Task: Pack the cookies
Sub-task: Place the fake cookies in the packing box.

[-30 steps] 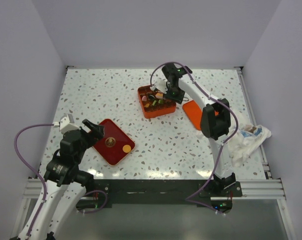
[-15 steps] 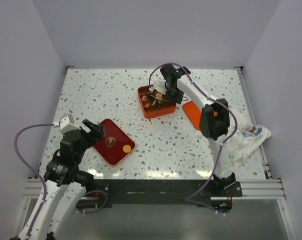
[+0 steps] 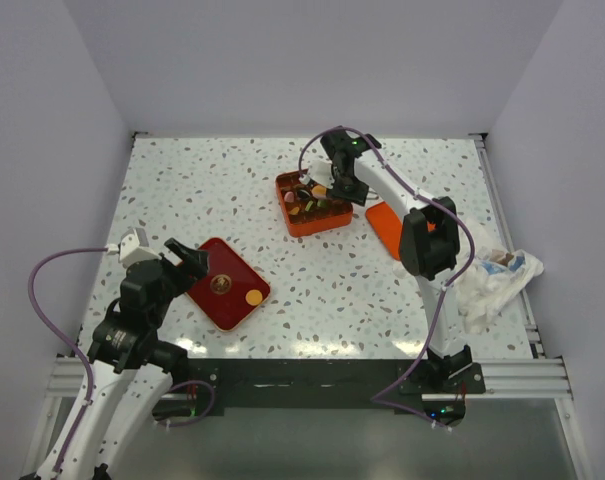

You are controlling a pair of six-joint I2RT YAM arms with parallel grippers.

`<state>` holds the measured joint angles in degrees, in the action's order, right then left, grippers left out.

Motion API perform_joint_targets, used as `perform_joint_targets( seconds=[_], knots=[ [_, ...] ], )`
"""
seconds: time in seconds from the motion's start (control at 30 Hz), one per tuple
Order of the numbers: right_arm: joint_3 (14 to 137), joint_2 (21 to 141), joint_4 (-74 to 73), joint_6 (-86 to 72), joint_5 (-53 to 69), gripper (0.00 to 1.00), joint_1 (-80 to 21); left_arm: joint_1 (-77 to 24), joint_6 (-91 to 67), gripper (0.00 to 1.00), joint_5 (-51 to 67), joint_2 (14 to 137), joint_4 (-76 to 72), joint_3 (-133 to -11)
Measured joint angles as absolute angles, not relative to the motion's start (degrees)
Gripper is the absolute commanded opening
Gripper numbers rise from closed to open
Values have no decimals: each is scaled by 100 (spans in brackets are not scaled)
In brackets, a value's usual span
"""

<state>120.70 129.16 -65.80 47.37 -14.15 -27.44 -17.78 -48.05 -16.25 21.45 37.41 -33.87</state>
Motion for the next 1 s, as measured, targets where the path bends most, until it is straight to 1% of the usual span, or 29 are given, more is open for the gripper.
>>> perform_joint_targets(
  seconds=[0.6, 0.9, 1.0],
  knots=[
    [11911, 12949, -6471, 4917, -1566, 37, -2856, -1778, -4847, 88, -1623, 2137, 3741, -3387],
    [11924, 13192, -6379, 4917, -1782, 36, -2860, -1778, -4847, 88, -1625, 2134, 3743, -3387],
    [11924, 13207, -6351, 4919, -1857, 34, -2860, -1778, -4849, 88, -1625, 2134, 3743, -3387]
  ],
)
